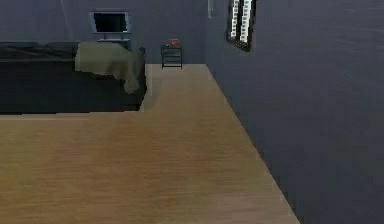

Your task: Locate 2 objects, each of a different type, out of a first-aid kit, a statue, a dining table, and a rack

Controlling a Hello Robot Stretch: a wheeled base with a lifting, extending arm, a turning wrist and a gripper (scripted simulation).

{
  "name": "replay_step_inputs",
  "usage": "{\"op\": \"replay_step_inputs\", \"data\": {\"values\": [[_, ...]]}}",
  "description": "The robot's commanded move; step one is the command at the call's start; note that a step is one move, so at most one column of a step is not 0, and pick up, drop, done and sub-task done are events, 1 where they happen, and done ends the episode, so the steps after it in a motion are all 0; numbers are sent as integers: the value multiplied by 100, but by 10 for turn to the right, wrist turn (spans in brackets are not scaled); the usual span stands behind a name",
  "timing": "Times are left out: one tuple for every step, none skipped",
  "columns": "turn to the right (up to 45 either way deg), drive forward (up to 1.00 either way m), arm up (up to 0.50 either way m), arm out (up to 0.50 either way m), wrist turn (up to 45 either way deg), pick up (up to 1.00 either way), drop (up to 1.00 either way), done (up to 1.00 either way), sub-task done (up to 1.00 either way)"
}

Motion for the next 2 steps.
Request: {"op": "replay_step_inputs", "data": {"values": [[0,100,0,0,0,0,0,0,0],[0,100,0,0,0,0,0,0,0]]}}
